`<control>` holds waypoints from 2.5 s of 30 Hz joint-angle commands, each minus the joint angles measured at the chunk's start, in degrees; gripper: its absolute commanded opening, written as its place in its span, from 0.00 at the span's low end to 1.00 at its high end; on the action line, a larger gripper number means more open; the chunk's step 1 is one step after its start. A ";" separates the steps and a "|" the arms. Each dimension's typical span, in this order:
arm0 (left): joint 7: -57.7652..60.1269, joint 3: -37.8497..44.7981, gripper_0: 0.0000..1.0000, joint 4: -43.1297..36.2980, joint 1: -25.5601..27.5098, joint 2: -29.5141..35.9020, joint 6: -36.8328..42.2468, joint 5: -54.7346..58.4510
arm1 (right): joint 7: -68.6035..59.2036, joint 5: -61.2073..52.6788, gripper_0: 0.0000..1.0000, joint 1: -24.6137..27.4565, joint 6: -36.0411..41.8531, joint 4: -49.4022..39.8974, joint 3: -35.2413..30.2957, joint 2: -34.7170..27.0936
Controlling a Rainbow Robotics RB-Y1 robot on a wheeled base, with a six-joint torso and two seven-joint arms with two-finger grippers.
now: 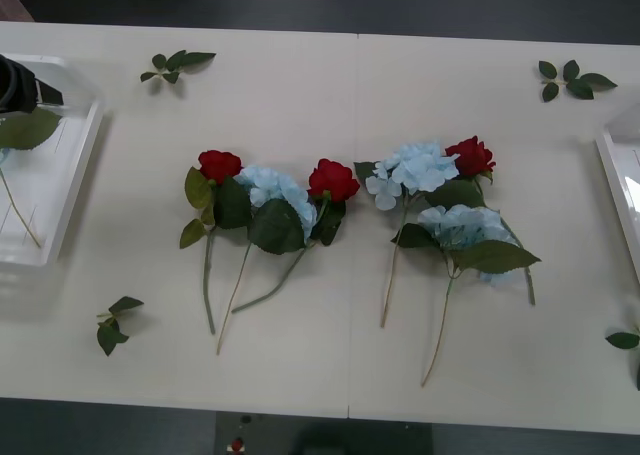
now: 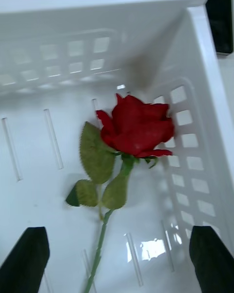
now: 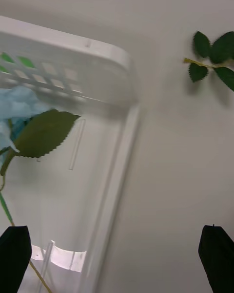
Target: Put the red flowers into the right box and the blue flowers into the left box
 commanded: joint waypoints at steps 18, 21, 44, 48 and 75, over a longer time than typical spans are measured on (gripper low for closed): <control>7.30 -15.22 1.00 -19.22 -0.49 -6.36 2.14 -6.85 | 3.49 -9.70 1.00 -1.75 15.72 -28.24 9.79 6.44; 7.92 -17.07 1.00 -19.13 -0.58 -7.68 1.70 -8.96 | 3.57 -9.78 1.00 -1.84 14.14 -29.04 13.30 7.06; 12.66 -29.81 1.00 -18.16 -0.93 -14.71 1.70 -24.60 | 1.11 2.26 1.00 -2.19 4.29 -28.68 26.66 16.11; 13.19 -31.04 1.00 -17.11 -0.93 -15.32 1.18 -26.89 | 0.67 4.72 1.00 -2.28 4.21 -28.42 27.10 17.69; 17.06 -37.99 1.00 -9.55 -2.87 -16.11 -5.06 -28.64 | -1.61 10.70 1.00 -5.09 0.60 -17.17 27.19 23.58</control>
